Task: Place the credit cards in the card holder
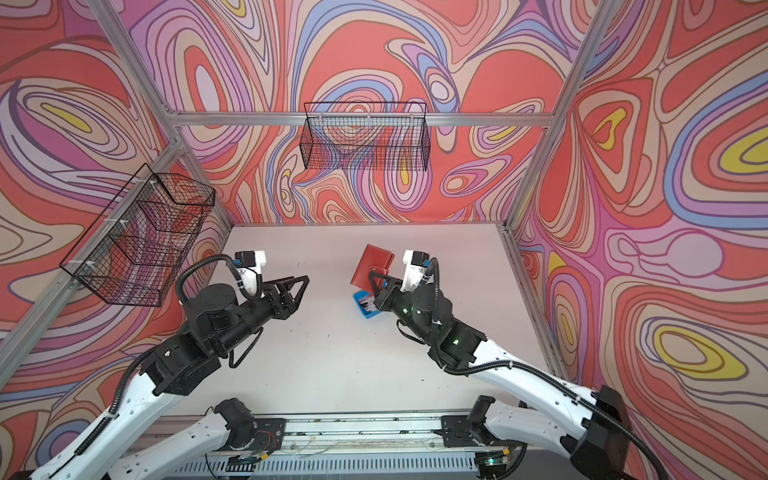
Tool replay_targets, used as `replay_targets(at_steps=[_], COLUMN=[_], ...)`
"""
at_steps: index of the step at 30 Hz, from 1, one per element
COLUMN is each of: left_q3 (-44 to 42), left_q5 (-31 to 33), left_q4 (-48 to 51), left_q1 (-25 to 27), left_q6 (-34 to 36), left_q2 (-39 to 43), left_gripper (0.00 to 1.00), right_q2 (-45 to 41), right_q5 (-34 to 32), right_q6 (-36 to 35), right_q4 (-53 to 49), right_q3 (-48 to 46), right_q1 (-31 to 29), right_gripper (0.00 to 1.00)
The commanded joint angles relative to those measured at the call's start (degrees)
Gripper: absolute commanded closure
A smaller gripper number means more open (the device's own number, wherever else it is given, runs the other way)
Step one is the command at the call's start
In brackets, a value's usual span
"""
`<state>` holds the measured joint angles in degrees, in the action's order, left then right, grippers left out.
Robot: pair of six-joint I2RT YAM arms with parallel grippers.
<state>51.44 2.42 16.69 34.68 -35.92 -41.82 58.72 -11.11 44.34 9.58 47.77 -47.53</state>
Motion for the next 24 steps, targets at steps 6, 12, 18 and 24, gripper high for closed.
replay_targets(at_steps=[6, 12, 18, 24], left_q3=[-23.8, -29.3, -29.6, -29.2], left_q5=[-18.2, -28.5, -31.4, -32.8], left_q4=[-26.9, -42.5, -46.5, -47.5], left_q1=[-9.0, -9.0, -9.1, -9.1], left_q6=[-0.9, -1.2, -1.1, -1.7], left_q2=[7.3, 5.0, 1.6, 0.3], left_gripper=[0.53, 0.59, 0.65, 0.65], right_q2=[2.4, 5.1, 5.0, 6.7], right_q5=[19.9, 28.1, 28.0, 31.1], right_q6=[-6.7, -3.9, -3.6, -3.7], right_q4=[16.2, 25.5, 27.5, 29.6], right_q3=[-10.5, -13.3, -14.9, -14.4], right_q1=[7.5, 7.6, 7.6, 7.6], right_gripper=[1.00, 1.00, 1.00, 1.00])
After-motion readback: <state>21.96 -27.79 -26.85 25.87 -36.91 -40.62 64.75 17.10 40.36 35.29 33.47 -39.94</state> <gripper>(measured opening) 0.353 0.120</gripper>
